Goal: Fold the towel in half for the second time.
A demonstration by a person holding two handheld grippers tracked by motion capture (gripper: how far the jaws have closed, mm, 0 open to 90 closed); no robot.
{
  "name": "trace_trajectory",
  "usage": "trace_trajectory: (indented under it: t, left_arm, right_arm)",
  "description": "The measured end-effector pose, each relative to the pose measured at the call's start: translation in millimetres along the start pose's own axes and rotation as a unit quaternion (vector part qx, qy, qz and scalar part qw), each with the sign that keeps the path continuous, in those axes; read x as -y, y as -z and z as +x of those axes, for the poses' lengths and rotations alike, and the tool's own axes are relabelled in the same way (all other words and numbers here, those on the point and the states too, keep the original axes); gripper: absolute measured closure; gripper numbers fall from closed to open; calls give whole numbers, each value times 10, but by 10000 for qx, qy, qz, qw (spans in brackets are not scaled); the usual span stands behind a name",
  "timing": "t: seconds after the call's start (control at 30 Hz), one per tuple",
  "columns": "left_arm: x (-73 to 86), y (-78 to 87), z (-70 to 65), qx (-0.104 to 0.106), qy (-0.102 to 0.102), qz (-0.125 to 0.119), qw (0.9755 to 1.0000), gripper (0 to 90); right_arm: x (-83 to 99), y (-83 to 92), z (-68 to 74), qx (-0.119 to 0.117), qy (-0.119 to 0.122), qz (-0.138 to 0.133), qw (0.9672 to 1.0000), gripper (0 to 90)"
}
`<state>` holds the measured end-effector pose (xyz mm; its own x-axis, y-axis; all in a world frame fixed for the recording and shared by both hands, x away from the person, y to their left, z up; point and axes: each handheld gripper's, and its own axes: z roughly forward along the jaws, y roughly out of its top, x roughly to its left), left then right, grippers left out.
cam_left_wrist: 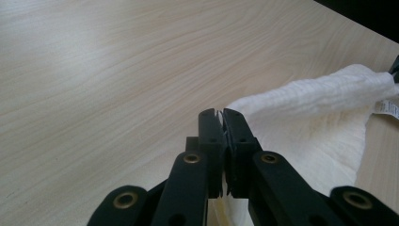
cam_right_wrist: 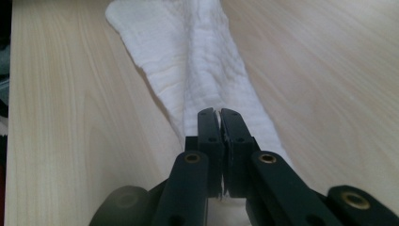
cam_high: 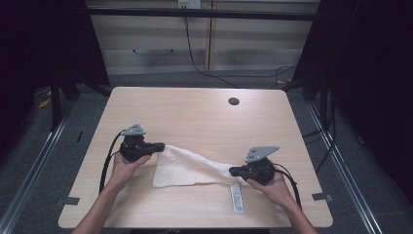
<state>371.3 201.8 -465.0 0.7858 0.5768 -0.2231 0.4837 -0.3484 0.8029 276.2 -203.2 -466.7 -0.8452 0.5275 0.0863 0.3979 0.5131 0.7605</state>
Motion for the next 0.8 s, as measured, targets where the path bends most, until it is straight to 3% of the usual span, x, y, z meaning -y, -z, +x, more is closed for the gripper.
trace_trajectory:
  t: [0.43,0.8]
  left_arm:
    - [-31,-2,-36,68,-33,-112,9999,872]
    - [-198,-3,-224,118,-340,-380,9986,872]
  right_arm:
    - [136,-276,-93,-167,-388,447,9981,879]
    - [56,-331,-330,340,-672,589,9954,882]
